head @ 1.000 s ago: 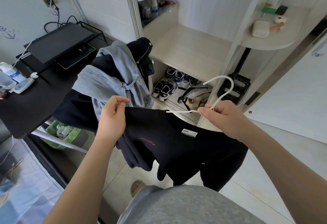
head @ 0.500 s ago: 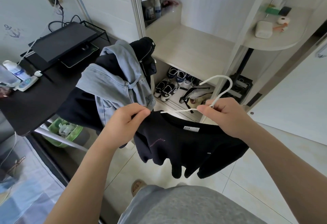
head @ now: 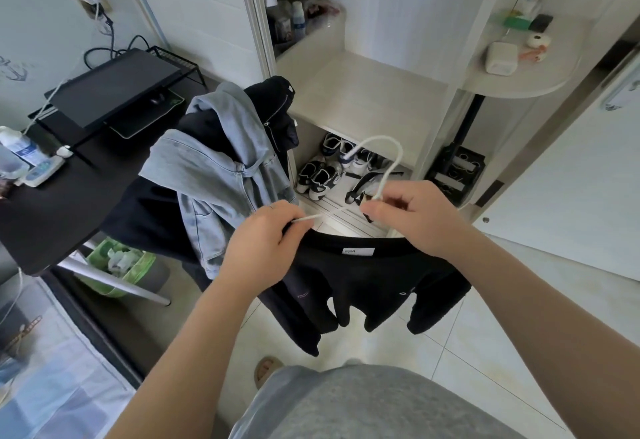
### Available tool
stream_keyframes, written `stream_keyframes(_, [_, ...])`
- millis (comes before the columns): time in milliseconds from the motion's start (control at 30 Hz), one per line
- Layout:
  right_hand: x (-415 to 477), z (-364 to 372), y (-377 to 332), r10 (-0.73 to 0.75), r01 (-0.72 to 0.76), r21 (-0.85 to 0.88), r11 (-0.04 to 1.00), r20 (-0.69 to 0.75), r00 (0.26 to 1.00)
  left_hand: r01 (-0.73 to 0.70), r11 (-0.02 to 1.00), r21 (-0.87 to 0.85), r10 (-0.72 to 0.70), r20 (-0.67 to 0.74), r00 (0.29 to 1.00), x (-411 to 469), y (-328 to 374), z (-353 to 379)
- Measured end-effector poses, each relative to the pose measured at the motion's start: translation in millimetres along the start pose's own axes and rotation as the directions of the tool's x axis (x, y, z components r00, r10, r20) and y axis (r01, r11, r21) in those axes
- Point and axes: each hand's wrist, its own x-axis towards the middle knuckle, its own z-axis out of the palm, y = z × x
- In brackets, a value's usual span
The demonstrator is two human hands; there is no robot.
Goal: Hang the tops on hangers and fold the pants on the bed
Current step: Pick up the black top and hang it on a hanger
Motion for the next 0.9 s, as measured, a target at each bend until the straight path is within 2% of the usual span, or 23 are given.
stream_keyframes(133, [-5,-30,36,0.123,-0.104,-0.168,0.98,0.106,0.987,0.051,0.991,-0.124,-0.068,-0.132,0.989,-1,-20,-22])
stream_keyframes(233, [-14,-43,68,0.364,-0.345,-0.118,0.931,0.222,0.905,0.048,0.984,-0.173,-0.075,-0.156,0.985,-1,-32,-35])
stream_keyframes(267, [-15,-45,77,0.417,-0.39,-0.151,0.908,0.255,0.873,0.042,0.984,-0.176,-0.07,-0.156,0.985,-2,-36,-37])
stream_keyframes(367, [-17,-44,92,0.48,-0.388,-0.364,0.847,0.21,0.852,0.016,0.987,-0.16,-0.042,-0.158,0.986,-4,-45,-40])
stream_keyframes(500, [-19,-39,84,0.339,-0.35,-0.264,0.899,-0.085,0.937,0.029,0.997,-0.077,-0.039,-0.134,0.99,-6,-55,-40])
stream_keyframes(600, [-20,-32,66,0.217,-0.259,-0.109,0.96,-0.3,0.929,0.053,0.997,0.06,-0.044,-0.132,0.99,-9,-59,-35])
stream_keyframes(667, [-22,-30,54,0.16,-0.187,-0.058,0.981,-0.317,0.935,0.084,0.996,-0.008,-0.083,-0.211,0.974,-12,-59,-34])
stream_keyframes(767, [-28,-29,49,0.086,-0.114,-0.107,0.988,-0.236,0.968,0.1,0.976,-0.195,-0.152,-0.279,0.948,-17,-57,-35])
stream_keyframes(900, [-29,-32,49,0.15,-0.146,0.037,0.989,-0.197,0.969,0.063,0.961,-0.269,-0.134,-0.257,0.957,-16,-51,-34])
